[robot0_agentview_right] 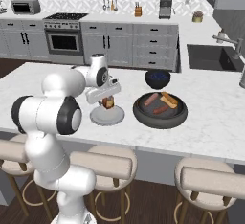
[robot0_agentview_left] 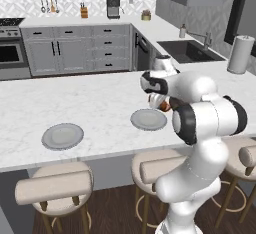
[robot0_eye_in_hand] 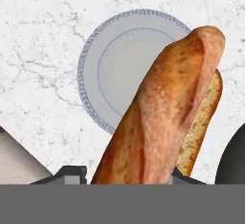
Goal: Place one bun and one sausage from the bowl on each plate.
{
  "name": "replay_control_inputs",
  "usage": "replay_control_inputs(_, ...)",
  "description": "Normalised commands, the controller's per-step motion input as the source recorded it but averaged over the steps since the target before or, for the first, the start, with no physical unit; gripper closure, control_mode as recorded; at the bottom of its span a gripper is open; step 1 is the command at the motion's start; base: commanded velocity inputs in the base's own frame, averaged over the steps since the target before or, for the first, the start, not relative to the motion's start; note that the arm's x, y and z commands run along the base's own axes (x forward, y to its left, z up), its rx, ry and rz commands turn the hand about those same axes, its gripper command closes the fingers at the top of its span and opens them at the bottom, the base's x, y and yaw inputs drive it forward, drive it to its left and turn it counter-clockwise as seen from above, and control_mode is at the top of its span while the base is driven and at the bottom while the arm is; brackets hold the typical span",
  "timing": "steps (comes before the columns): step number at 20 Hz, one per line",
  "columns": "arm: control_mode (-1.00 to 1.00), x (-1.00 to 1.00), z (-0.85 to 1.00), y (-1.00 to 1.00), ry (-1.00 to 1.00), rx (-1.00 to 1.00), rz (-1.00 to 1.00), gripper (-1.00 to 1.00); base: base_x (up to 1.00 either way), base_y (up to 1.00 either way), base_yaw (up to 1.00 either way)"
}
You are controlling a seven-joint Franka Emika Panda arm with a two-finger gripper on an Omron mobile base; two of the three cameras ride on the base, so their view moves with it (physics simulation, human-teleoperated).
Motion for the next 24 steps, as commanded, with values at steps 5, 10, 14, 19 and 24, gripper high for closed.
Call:
replay_control_inputs(5, -1.00, 0.85, -0.49, 0.28, 0.06, -0.03, 0.00, 1.00, 0.00, 0.00, 0.00)
replay_control_inputs(10, -1.00, 0.16, -0.43, -0.23, 0.02, 0.01, 0.00, 1.00, 0.00, 0.00, 0.00)
replay_control_inputs(14, -1.00, 0.04, -0.51, -0.28, 0.00, 0.09, 0.00, 1.00, 0.00, 0.00, 0.00)
replay_control_inputs(19, -1.00, 0.00, -0.58, 0.00, 0.00, 0.09, 0.00, 1.00, 0.00, 0.00, 0.00)
replay_control_inputs(24, -1.00, 0.00, 0.00, 0.00, 0.00, 0.02, 0.00, 1.00, 0.00, 0.00, 0.00)
